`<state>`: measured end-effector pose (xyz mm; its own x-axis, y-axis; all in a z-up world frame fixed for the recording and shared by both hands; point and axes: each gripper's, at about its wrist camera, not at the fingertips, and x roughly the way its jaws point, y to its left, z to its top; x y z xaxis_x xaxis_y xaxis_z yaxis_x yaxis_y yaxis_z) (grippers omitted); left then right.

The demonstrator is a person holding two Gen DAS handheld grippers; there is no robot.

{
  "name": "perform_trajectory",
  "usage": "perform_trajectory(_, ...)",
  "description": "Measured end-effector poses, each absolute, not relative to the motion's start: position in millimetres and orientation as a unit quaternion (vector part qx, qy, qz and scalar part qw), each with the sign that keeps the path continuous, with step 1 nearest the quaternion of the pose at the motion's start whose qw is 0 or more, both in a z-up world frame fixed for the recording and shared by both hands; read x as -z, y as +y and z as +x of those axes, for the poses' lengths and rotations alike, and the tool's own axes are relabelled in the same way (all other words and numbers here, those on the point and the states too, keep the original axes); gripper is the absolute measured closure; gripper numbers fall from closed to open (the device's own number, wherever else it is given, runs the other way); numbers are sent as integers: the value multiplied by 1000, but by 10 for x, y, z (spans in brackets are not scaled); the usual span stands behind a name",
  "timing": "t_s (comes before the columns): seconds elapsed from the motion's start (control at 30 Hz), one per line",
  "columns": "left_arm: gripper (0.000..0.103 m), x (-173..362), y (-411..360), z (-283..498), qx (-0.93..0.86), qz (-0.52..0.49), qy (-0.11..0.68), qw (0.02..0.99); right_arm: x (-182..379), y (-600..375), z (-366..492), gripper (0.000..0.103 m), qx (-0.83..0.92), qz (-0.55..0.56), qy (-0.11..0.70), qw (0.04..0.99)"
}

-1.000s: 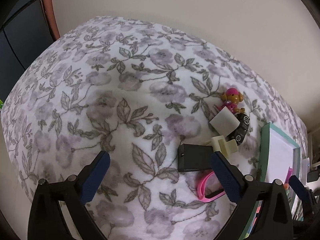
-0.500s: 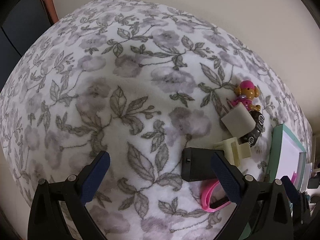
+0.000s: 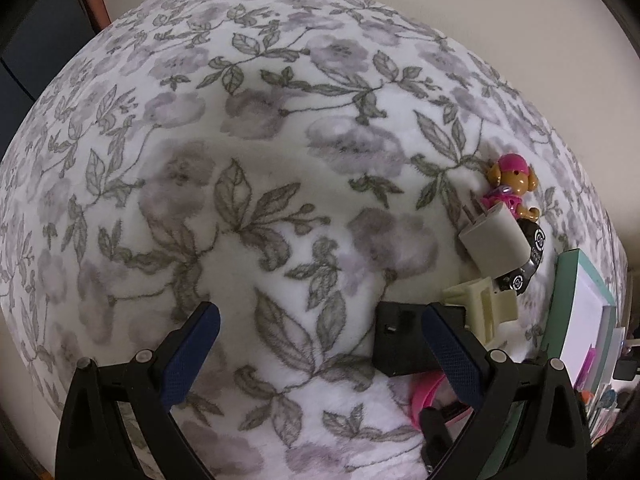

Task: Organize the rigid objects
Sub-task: 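Grasp the black charger with left tool while right tool grasps pink watch band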

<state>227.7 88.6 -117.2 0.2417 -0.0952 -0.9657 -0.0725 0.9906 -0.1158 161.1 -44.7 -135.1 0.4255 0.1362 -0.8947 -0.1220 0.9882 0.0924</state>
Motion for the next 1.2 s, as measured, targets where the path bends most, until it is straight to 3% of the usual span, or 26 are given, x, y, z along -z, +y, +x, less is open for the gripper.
perform_trajectory(0.43, 2, 1152, 922, 2242, 23, -81, 621, 780, 1525, -308, 1583, 1, -75, -19, 538, 839)
perform_trajectory(0.77, 2, 1166, 718, 2214, 69, -86, 623, 774, 1474, -514, 1560, 8, -74, 2, 536, 841)
perform_trajectory(1.2, 3, 1234, 424, 2239, 90, -55, 625, 774, 1358, -722, 1499, 36, -80, 19, 532, 842)
